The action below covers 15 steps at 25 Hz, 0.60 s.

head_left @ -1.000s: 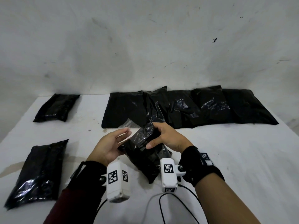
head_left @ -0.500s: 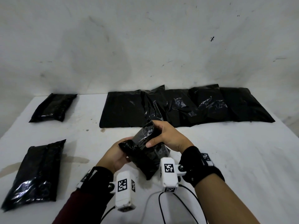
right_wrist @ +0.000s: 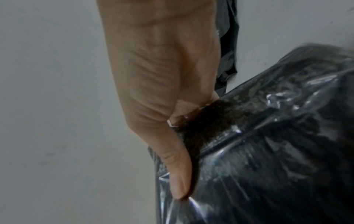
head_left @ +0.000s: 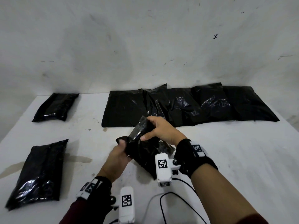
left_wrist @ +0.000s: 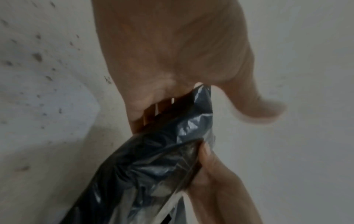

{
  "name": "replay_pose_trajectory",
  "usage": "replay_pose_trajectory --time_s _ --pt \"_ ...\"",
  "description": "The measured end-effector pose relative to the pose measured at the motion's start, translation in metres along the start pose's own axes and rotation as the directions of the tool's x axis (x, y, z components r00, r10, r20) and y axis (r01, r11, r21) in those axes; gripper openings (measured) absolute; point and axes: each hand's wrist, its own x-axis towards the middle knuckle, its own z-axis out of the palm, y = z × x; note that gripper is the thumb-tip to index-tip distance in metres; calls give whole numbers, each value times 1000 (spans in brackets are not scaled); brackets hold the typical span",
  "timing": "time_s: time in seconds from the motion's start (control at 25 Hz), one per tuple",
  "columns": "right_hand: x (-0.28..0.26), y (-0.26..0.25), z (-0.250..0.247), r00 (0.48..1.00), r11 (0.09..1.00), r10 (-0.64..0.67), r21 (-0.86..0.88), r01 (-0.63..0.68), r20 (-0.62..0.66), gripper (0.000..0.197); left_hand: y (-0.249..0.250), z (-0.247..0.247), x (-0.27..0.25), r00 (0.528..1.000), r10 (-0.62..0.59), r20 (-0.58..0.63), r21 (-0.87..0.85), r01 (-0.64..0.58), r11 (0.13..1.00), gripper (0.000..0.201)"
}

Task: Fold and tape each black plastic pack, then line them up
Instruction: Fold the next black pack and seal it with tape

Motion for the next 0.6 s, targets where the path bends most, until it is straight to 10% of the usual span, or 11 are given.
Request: replay_pose_trajectory --time_s 0.12,0.32,0.48,0.6 --pt "9 9 6 991 980 106 -159 -117 -80 67 -12 1 2 985 15 -170 63 -5 998 18" --pt "1 42 4 896 844 299 -348 -408 -327 74 -30 -9 -1 945 -56 -323 -134 12 991 33" --pt "-6 52 14 893 819 304 -386 -423 -333 67 -18 -4 -19 861 -126 -492 150 227 962 41" --pt "-13 44 21 888 810 256 -417 -412 -381 66 4 -14 -41 842 -21 -539 575 387 721 64"
